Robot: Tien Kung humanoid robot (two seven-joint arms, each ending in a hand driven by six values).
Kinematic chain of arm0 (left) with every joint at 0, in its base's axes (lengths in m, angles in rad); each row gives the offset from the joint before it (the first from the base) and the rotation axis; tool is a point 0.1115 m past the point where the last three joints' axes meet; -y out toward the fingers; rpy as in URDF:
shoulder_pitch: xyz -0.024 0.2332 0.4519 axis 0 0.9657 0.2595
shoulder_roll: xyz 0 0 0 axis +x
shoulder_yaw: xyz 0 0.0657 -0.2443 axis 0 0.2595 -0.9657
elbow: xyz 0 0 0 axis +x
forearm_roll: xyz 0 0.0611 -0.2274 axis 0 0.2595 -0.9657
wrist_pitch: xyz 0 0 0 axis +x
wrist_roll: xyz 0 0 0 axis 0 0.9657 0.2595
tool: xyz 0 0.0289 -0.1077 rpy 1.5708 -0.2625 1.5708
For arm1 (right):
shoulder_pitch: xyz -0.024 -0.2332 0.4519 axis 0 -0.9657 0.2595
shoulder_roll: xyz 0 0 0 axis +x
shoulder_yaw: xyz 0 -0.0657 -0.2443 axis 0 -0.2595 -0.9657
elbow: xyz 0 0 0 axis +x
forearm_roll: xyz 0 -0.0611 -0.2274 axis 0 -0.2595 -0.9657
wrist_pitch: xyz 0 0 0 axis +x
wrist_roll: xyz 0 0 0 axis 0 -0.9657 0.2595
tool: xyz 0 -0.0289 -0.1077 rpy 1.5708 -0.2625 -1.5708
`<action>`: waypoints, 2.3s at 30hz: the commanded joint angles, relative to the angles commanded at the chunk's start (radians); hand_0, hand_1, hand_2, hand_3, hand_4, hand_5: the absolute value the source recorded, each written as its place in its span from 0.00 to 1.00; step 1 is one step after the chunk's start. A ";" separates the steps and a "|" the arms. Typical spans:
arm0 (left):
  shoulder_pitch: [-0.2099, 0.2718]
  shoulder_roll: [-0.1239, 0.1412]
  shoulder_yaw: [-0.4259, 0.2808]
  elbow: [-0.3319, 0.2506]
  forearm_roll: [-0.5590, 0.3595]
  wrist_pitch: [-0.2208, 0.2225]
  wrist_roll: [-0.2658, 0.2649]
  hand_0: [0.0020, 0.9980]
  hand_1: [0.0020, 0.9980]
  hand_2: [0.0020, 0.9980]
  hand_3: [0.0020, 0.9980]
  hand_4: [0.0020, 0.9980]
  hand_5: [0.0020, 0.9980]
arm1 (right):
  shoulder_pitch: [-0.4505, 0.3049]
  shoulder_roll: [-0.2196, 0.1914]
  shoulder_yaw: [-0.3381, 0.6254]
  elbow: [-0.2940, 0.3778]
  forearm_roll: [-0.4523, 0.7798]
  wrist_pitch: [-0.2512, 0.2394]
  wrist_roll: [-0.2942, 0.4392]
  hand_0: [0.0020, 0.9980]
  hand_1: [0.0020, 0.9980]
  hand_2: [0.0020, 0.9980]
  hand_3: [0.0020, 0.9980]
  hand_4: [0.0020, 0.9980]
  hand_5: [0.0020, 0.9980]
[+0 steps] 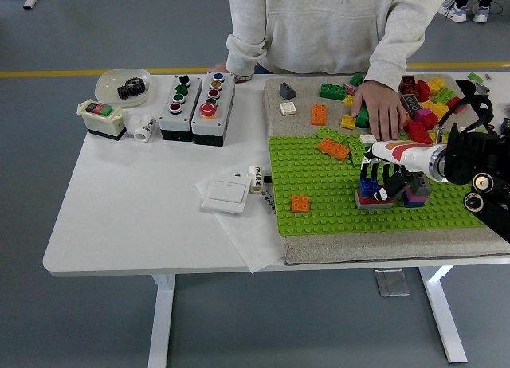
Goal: Pick up the brick,pile it on top of brick,press brick,pick up the brick,pile it on top of brick,press brick
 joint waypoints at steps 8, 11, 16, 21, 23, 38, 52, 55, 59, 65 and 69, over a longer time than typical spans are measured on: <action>-0.001 0.000 0.001 0.000 -0.001 0.000 0.000 0.76 0.79 0.79 0.67 0.76 0.64 | -0.002 0.003 -0.001 -0.006 -0.002 0.000 -0.001 0.42 0.45 0.49 0.49 0.73 0.15; -0.001 0.000 0.001 0.000 -0.002 0.001 0.000 0.76 0.79 0.79 0.67 0.76 0.64 | -0.001 0.003 0.000 -0.007 -0.004 0.002 0.001 0.42 0.45 0.49 0.49 0.73 0.15; 0.000 0.000 0.001 0.000 0.000 0.001 0.000 0.76 0.79 0.79 0.67 0.76 0.64 | -0.002 0.003 0.000 -0.008 -0.008 0.007 0.003 0.42 0.45 0.49 0.49 0.74 0.16; 0.002 0.000 -0.003 0.000 0.005 0.001 0.001 0.76 0.79 0.79 0.67 0.76 0.64 | -0.005 0.002 0.002 -0.009 -0.011 0.011 0.003 0.42 0.45 0.50 0.49 0.75 0.15; 0.004 0.000 -0.004 0.000 0.007 0.001 0.002 0.76 0.79 0.79 0.67 0.76 0.64 | -0.005 0.001 0.003 -0.009 -0.012 0.014 0.003 0.42 0.45 0.50 0.49 0.75 0.15; 0.008 0.000 -0.005 -0.001 0.013 0.000 0.003 0.76 0.79 0.79 0.67 0.76 0.64 | -0.007 0.001 0.006 -0.012 -0.022 0.026 0.009 0.42 0.47 0.54 0.53 0.79 0.17; 0.006 0.001 -0.001 -0.001 0.008 -0.001 0.002 0.76 0.79 0.79 0.67 0.76 0.64 | -0.003 -0.004 0.013 -0.009 -0.031 0.034 0.017 0.42 0.47 0.56 0.57 0.81 0.18; 0.005 0.001 0.000 -0.001 0.007 -0.001 0.001 0.76 0.79 0.79 0.67 0.76 0.64 | -0.002 -0.004 0.014 -0.009 -0.033 0.038 0.018 0.42 0.48 0.57 0.58 0.83 0.19; 0.004 0.001 0.001 -0.001 0.006 0.000 0.001 0.76 0.79 0.79 0.67 0.76 0.64 | -0.002 -0.004 0.014 -0.010 -0.035 0.039 0.019 0.42 0.48 0.57 0.58 0.83 0.19; 0.001 0.001 0.001 0.000 0.007 0.000 0.000 0.76 0.79 0.79 0.67 0.76 0.64 | -0.002 -0.004 0.016 -0.012 -0.036 0.035 0.019 0.41 0.48 0.57 0.60 0.85 0.20; 0.000 0.001 0.000 0.000 0.008 0.000 0.000 0.76 0.79 0.79 0.67 0.76 0.64 | -0.001 -0.003 0.016 -0.014 -0.035 0.033 0.021 0.41 0.48 0.58 0.61 0.85 0.20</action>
